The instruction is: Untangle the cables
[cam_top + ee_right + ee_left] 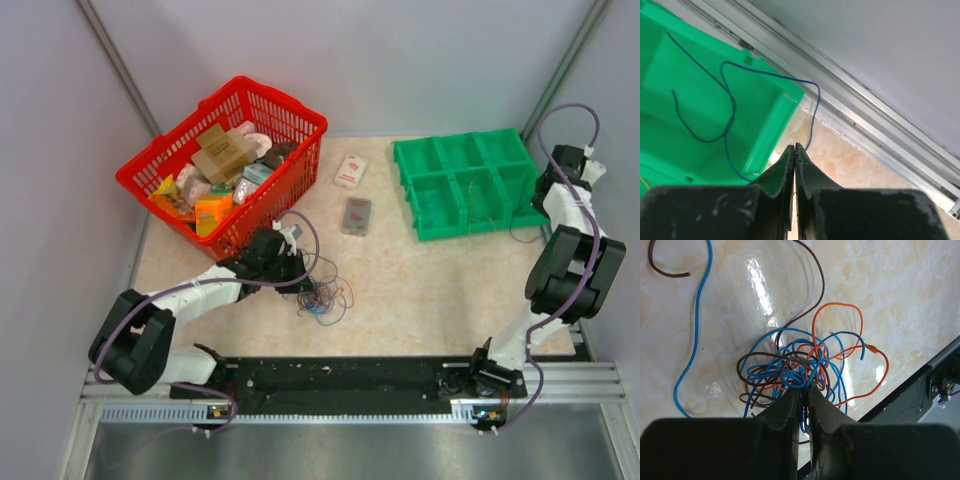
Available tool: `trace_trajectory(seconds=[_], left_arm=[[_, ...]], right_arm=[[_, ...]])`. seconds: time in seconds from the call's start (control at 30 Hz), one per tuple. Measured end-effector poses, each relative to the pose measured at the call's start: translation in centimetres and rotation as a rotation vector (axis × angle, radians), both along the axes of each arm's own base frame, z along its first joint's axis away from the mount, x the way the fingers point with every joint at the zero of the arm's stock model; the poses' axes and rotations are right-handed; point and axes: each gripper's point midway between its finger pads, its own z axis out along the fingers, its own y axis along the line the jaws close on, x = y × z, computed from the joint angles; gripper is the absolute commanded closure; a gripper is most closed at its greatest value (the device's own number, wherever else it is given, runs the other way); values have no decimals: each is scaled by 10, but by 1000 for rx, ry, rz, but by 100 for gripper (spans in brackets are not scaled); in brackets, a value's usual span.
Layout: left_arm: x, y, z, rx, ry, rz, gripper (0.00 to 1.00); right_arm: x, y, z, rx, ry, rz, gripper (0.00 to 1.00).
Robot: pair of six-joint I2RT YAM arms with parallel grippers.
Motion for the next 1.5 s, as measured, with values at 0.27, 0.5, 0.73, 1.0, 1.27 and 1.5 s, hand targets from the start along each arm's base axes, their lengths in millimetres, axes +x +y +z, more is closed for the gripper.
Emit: trace_trajectory(seconds=[0.27, 0.5, 0.73, 1.0, 1.27, 1.5], left_arm=[[0, 0, 0, 2, -1, 2, 85], [1, 1, 0, 6, -6, 8, 85], [2, 2, 4, 1, -18, 11, 85], [2, 2, 4, 3, -17, 11, 85], [2, 3, 4, 3, -17, 13, 85], [2, 3, 4, 3, -16, 13, 85]], right_arm=[[3, -16, 3, -14, 13, 3, 57], [6, -30, -39, -16, 141, 100, 56], [-1, -28, -75, -41, 226, 217, 60], [9, -39, -85, -101, 204, 226, 75], [12, -50, -105, -106, 180, 200, 100], [10, -50, -107, -112, 121, 200, 100]])
